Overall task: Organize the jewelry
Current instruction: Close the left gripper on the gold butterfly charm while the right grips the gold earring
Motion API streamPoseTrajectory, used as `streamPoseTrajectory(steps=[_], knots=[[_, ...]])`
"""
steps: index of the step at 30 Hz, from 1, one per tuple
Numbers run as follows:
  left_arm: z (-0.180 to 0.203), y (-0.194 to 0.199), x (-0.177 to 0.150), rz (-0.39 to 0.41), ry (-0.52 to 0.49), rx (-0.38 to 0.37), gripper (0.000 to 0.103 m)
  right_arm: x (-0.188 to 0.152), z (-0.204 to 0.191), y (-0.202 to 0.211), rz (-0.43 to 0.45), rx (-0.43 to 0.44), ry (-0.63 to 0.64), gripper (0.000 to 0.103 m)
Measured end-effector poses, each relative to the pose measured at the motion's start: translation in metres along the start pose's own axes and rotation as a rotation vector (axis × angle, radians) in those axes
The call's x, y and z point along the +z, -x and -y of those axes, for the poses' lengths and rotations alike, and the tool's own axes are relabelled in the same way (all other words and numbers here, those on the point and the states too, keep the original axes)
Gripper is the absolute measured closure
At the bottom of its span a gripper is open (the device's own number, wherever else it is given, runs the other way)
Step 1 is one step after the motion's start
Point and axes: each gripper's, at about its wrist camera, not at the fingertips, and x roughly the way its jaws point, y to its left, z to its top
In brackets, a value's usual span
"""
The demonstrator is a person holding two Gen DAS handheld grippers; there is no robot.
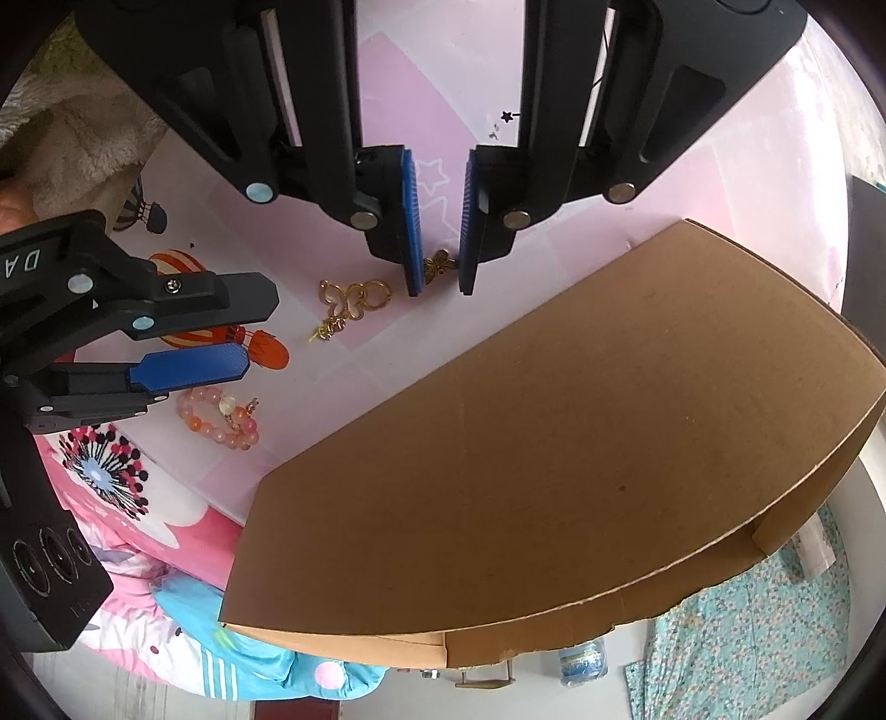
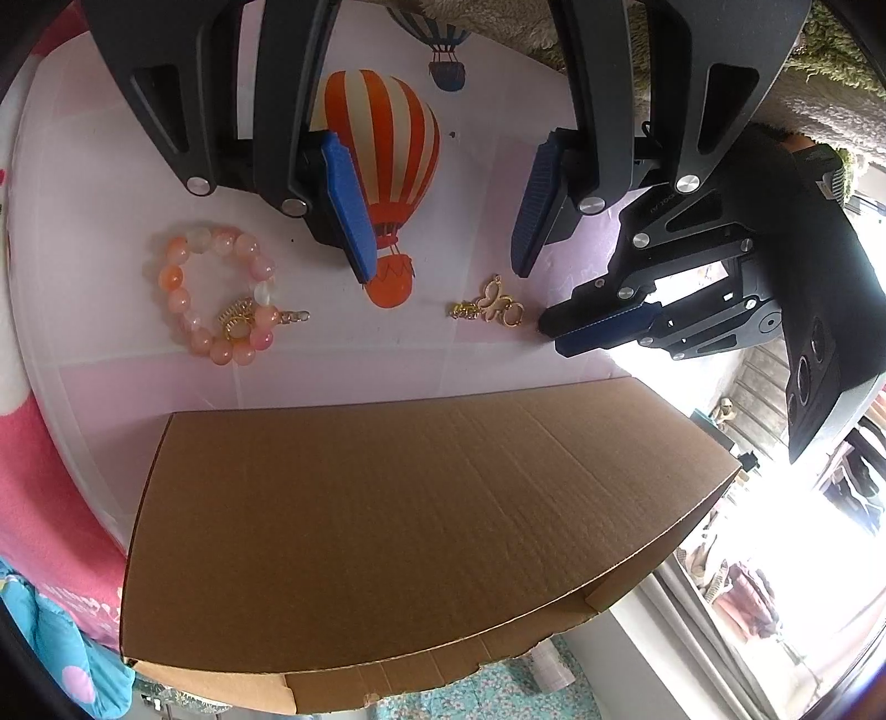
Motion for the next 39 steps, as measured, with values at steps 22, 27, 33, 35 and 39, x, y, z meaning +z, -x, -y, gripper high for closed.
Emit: streamPoseTrajectory(steps=[22,27,33,35,39], knots=[[-0.025,0.009,-0.016,0.019,0.094,0.041,0.091,0.012,-0.03,-0.012,-0.021,0.004,0.097,0.071],[-0.027,0.009,-0.017,0.029,0.103,0.034,0.091,0.015,-0.032,-0.018,-0.043,-0.026,0.108,0.077],[-0.028,0.009,-0.019,0.041,0.114,0.023,0.091,0.017,-0.039,-0.025,-0.067,-0.074,0.148,0.083],[-0.029,0.009,-0.019,0.045,0.118,0.018,0.091,0.016,-0.044,-0.028,-0.075,-0.108,0.188,0.085],[-0.034,0.012,-0.024,0.049,0.122,0.01,0.091,0.016,-0.053,-0.029,-0.087,-0.162,0.246,0.095]])
